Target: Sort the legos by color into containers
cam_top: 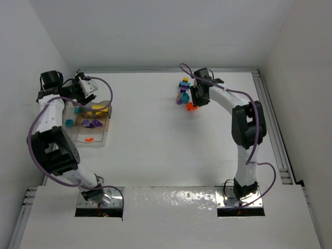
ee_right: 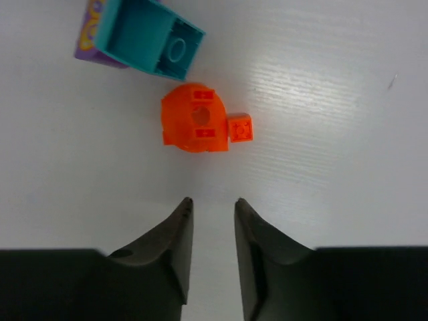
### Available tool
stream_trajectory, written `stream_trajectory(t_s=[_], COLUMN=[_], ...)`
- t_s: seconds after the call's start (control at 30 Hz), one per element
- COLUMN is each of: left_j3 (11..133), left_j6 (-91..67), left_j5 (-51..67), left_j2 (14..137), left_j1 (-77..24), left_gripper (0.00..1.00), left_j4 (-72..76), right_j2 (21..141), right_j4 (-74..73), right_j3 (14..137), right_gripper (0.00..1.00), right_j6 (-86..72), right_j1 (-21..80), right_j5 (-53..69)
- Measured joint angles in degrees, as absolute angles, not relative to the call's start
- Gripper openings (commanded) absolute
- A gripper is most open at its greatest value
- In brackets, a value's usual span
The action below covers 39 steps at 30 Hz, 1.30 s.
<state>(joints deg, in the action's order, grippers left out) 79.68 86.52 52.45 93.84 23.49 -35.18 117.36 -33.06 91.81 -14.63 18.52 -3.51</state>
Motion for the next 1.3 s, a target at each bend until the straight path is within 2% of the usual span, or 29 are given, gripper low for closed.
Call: stream_trajectory(t_s=[0.27,0.8,0.93,1.13,1.3], left_j3=[72.0,69.9,69.9,69.9,69.9], left_j6=[79.5,73.6,72.7,71.5,71.3], left_j5=[55.3,55.5,55.5,55.5,55.5], left_j2=[86.1,85.1,85.1,85.1,85.1], left_j1=[22.7,22.7,22.7,22.7,22.7], left_gripper=[0.67,0.67,0.67,0.67,0.68], left_j4=[-34.7,-31.8,-30.7,-29.3,-28.5], right_j2=[119.7,125.5,125.9,126.7,127.5], right_j4=[-30.0,-25.0,-23.7,-22.5,-22.6], right_j3=[90.2,89.3,89.4,90.3,91.6], right_gripper=[0.42,0.4,0.36,0.25,0.35], right_j6=[-6.3,-7.2,-8.9,-9.8,-9.5], right_j1=[18.5,15.8,14.7,14.2,14.2], right_j5=[-6.1,-2.9,-1.2,-0.9,-0.3])
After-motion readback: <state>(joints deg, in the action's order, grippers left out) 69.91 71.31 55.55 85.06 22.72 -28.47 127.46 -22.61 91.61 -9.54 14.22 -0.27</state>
